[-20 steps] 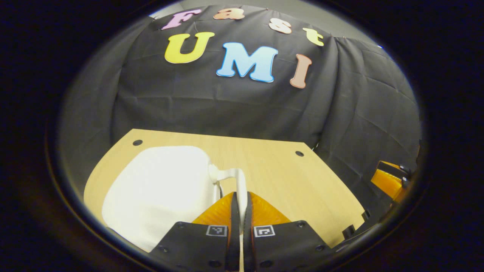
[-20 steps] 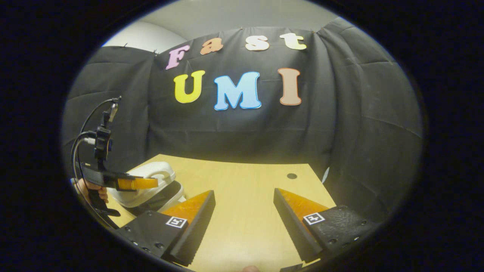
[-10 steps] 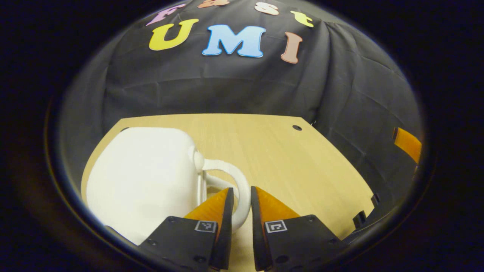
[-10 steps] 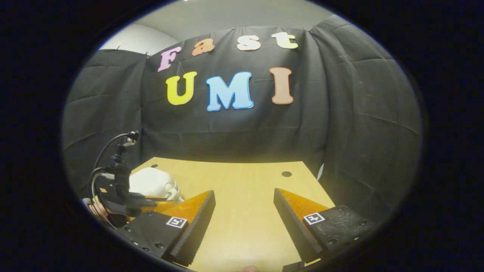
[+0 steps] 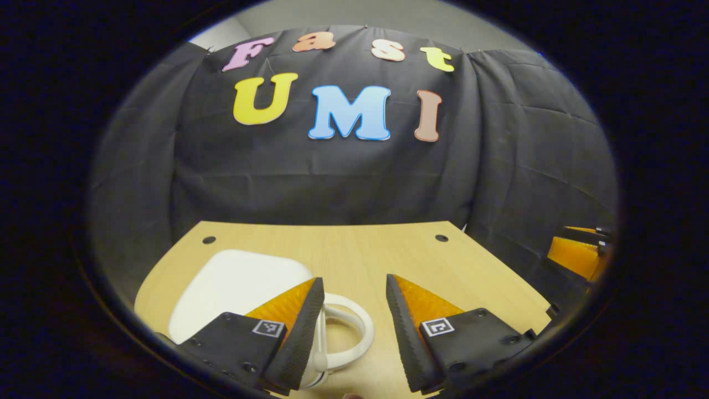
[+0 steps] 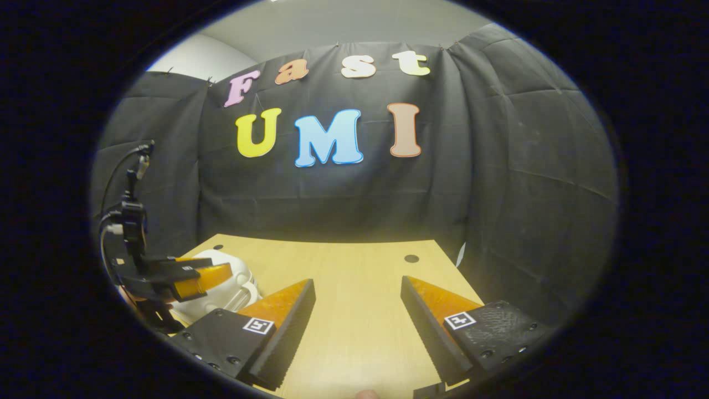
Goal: First open the suitcase, pack the skin care products into it, and then close the suitcase.
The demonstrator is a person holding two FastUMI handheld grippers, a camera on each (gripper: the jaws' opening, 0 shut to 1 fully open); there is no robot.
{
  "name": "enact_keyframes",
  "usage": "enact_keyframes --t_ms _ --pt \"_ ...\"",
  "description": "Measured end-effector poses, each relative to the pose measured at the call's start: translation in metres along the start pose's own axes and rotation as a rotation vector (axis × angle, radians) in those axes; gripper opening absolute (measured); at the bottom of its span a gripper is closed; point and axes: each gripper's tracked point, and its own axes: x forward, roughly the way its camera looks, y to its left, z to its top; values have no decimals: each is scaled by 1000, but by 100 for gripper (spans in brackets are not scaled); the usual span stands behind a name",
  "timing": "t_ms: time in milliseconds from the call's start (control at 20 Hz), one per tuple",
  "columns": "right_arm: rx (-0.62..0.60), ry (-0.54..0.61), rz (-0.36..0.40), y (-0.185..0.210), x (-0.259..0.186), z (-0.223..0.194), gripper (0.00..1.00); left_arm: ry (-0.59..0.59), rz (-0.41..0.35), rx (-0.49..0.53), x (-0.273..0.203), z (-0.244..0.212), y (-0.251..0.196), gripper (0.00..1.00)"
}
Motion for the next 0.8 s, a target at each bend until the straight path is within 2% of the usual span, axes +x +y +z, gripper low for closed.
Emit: enact_keyframes --t_ms 100,250,500,650,800 --pt "7 -13 -17 0 -4 2 95 -93 29 19 -17 33 3 96" --pt "15 -29 -51 -3 -11 4 95 -193 57 27 -38 57 7 96" --pt "17 -70 -86 -12 -25 10 95 -215 60 50 -53 63 0 96" --pt "31 -98 -79 -27 -29 14 95 -221 109 55 -58 63 -8 96" --pt "31 -148 -66 -58 -40 21 95 -246 171 68 -63 68 -34 96"
